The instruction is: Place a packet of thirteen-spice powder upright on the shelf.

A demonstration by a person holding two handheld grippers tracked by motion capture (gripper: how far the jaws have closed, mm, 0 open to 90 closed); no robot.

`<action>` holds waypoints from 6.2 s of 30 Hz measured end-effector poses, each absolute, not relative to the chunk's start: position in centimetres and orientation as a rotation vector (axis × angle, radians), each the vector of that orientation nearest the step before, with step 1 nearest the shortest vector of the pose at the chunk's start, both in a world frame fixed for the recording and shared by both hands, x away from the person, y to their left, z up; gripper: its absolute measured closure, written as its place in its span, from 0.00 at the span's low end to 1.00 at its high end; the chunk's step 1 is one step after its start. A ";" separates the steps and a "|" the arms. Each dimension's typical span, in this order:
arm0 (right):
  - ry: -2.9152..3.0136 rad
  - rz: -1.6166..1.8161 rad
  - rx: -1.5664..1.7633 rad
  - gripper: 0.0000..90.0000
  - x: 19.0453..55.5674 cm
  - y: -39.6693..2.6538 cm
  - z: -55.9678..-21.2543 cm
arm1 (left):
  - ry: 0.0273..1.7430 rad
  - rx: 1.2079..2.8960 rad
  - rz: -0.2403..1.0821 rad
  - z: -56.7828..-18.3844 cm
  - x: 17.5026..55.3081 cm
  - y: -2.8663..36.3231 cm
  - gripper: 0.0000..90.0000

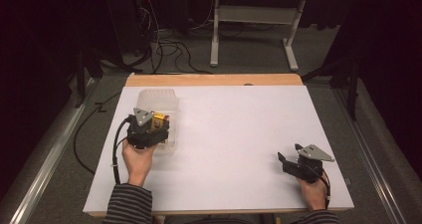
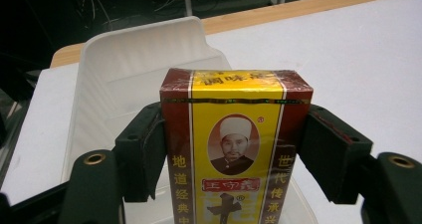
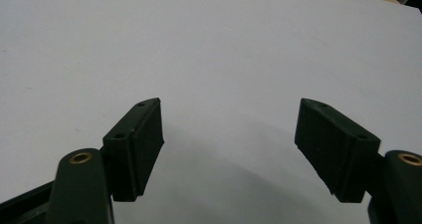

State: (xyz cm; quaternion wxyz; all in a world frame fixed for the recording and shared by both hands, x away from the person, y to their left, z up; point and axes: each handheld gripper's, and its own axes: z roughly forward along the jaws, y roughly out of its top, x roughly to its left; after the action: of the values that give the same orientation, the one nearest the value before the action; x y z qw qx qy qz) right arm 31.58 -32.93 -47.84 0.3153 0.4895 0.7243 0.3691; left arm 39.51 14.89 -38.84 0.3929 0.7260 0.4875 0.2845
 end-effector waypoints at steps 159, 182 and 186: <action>1.908 0.974 1.271 0.30 31.5 -32.9 -47.8 | 0.871 1.898 0.525 -38.4 33.4 7.5 0.24; 1.909 0.973 1.273 0.30 31.5 -32.9 -47.8 | 0.834 1.948 0.460 -39.2 33.7 5.6 0.25; 1.910 0.972 1.272 0.30 31.5 -32.9 -47.8 | 0.820 1.969 0.446 -39.3 33.7 5.3 0.25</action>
State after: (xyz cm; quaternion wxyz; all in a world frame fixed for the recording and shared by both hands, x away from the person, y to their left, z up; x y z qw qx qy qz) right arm 31.55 -32.91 -47.85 0.3189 0.4837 0.7264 0.3696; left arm 33.67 5.34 -39.32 0.4628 0.8010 0.3337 0.1815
